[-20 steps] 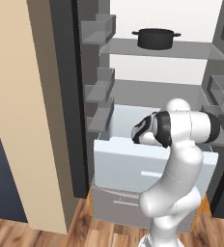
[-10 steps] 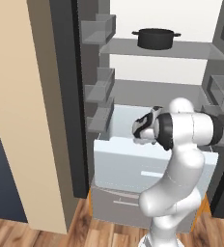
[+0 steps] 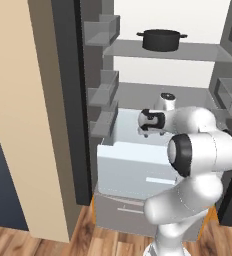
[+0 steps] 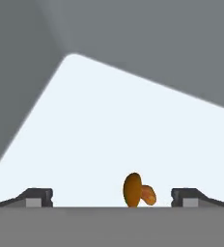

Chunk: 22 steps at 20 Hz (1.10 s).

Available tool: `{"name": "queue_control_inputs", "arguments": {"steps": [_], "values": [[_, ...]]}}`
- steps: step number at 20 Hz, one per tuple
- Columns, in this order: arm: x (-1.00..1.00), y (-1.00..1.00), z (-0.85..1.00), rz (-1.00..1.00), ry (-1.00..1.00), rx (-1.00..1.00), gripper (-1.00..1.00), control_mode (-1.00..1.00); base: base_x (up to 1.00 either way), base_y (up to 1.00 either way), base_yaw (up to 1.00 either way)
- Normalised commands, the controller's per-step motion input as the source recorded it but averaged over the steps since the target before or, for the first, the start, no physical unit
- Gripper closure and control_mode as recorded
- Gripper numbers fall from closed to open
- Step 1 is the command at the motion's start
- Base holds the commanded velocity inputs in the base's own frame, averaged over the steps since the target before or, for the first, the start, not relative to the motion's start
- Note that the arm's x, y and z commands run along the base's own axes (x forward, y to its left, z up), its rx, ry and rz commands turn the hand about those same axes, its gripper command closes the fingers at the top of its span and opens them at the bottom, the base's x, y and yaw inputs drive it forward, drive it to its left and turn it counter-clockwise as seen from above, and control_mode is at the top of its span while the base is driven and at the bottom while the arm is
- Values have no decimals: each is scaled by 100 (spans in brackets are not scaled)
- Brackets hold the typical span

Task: Place the avocado and mushroom inside the fridge drawer. Close the drawer after placing the vegetables.

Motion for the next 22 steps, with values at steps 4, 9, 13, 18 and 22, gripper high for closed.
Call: {"name": "queue_control_inputs", "arguments": {"steps": [4,9,13,18,22], "values": [[-84,44,79,-1,-21,0,-100,-100,0,0,0],[-100,70,38,0,-14,-3,-100,-100,0,0,0],[-100,54,23,0,-16,-9,-100,-100,0,0,0],[-98,58,2,0,-6,-16,-100,-100,0,0,0],[-62,68,-13,1,0,-21,-100,-100,0,0,0]]}}
